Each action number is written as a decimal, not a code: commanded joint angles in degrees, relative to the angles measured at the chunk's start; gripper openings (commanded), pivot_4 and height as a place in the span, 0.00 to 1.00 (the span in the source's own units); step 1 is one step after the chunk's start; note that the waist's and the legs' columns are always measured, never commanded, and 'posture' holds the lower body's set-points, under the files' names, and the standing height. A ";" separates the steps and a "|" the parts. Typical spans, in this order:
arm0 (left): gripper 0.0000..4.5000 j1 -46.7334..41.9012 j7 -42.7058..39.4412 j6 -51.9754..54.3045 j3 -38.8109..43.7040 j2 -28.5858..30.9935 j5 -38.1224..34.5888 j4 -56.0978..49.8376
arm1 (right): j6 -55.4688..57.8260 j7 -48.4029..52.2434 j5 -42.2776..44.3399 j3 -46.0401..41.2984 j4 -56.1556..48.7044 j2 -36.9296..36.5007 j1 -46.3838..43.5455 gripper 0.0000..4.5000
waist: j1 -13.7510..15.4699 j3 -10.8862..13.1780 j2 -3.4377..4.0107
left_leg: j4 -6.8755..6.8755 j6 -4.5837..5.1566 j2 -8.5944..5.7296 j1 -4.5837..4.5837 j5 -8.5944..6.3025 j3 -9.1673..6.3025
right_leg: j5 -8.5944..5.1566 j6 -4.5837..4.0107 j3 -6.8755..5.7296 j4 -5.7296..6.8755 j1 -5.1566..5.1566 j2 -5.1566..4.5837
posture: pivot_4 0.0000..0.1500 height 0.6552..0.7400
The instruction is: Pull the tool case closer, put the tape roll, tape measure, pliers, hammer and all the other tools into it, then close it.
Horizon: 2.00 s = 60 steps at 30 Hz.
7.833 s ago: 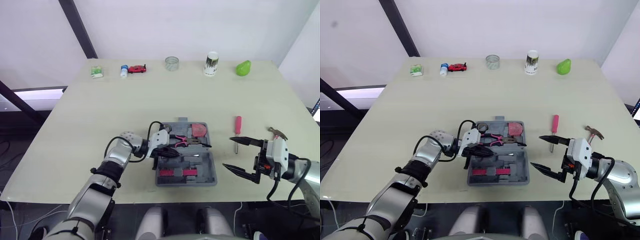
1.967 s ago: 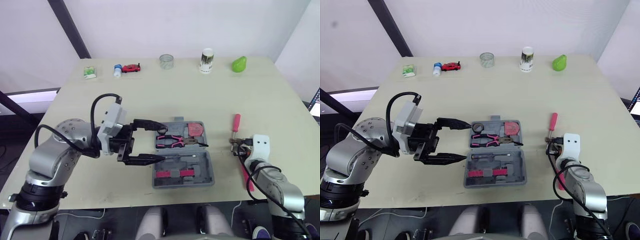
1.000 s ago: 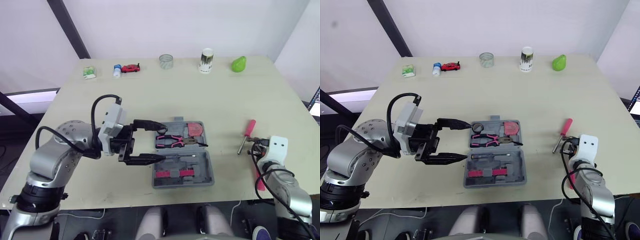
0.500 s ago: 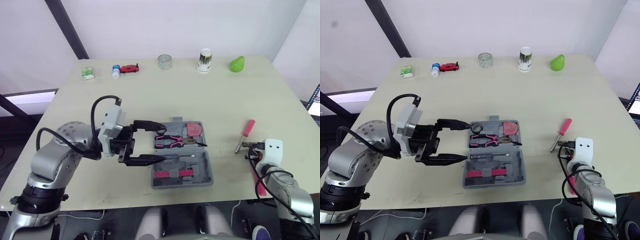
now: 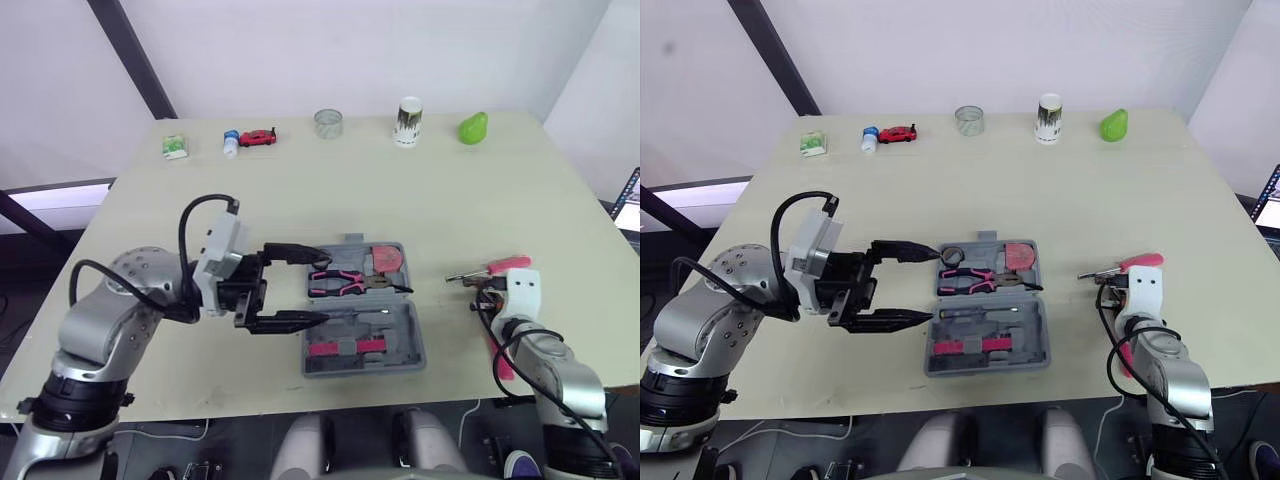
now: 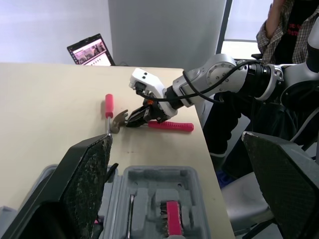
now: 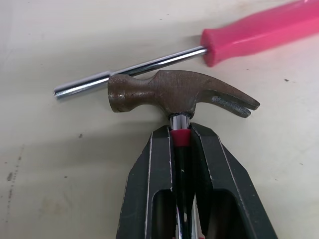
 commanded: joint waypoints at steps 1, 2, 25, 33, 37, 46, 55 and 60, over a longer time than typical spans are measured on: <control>1.00 -0.13 -0.41 -1.16 1.71 0.65 -0.40 -1.78 | 0.90 0.82 0.45 1.64 -1.93 0.49 -0.28 0.01 | 0.01 0.00 -0.01 | 0.00 0.00 0.00 0.00 0.00 0.00 | 0.00 0.00 0.00 0.00 0.00 0.00 | 1.00 1.00; 1.00 -0.10 -0.46 -1.21 1.72 0.66 -0.37 -1.74 | 1.00 0.78 0.40 1.78 -1.93 0.59 -0.15 0.01 | 0.00 0.00 -0.01 | 0.00 0.00 0.00 0.01 0.00 0.00 | 0.00 0.00 0.00 0.01 0.00 0.00 | 1.00 1.00; 1.00 0.43 -1.18 -1.94 1.96 1.11 -0.19 -0.64 | 5.49 15.53 7.17 -2.33 -16.00 -13.06 4.45 0.98 | 0.28 0.02 0.04 | 0.04 0.00 0.00 -0.02 0.00 -0.03 | 0.00 0.00 -0.03 0.00 0.00 0.01 | 1.00 1.00; 1.00 0.56 -0.68 -1.99 1.50 0.42 -0.04 -0.69 | -9.95 41.17 9.70 -1.04 -2.44 -31.80 -2.95 0.98 | 0.31 0.07 -0.01 | 0.15 0.02 0.02 -0.02 -0.01 -0.06 | 0.00 0.00 -0.04 -0.01 0.08 0.08 | 1.00 1.00; 1.00 0.93 -0.64 -2.07 1.79 0.44 -0.11 -0.75 | -24.21 51.48 5.00 3.51 7.59 -37.24 -6.98 0.98 | 0.33 0.09 -0.03 | 0.18 0.02 0.02 -0.04 -0.01 -0.05 | 0.00 0.00 -0.04 -0.04 0.09 0.07 | 1.00 1.00; 1.00 1.88 0.88 -3.43 2.26 -0.36 0.83 -1.41 | -63.23 76.33 -11.20 21.84 38.48 -44.08 -26.68 0.98 | 0.11 0.20 -0.04 | 0.31 0.01 0.07 -0.04 -0.01 -0.02 | 0.01 0.00 -0.05 0.00 0.08 0.07 | 1.00 1.00; 1.00 3.91 -0.10 0.68 3.65 2.31 -2.34 -2.76 | -91.28 85.88 -23.06 34.30 62.34 -39.08 -44.64 0.98 | 0.09 0.35 -0.01 | 0.41 -0.24 0.11 -0.06 0.14 0.01 | 0.01 -0.01 -0.03 0.02 0.08 0.04 | 1.00 1.00; 1.00 4.62 -2.00 -3.73 3.38 3.20 1.69 -1.89 | -101.23 84.27 -30.65 40.10 71.45 -34.62 -51.34 0.98 | 0.12 0.41 0.00 | 0.42 -0.28 0.10 -0.07 0.16 0.01 | 0.02 -0.02 -0.03 0.02 0.08 0.04 | 1.00 1.00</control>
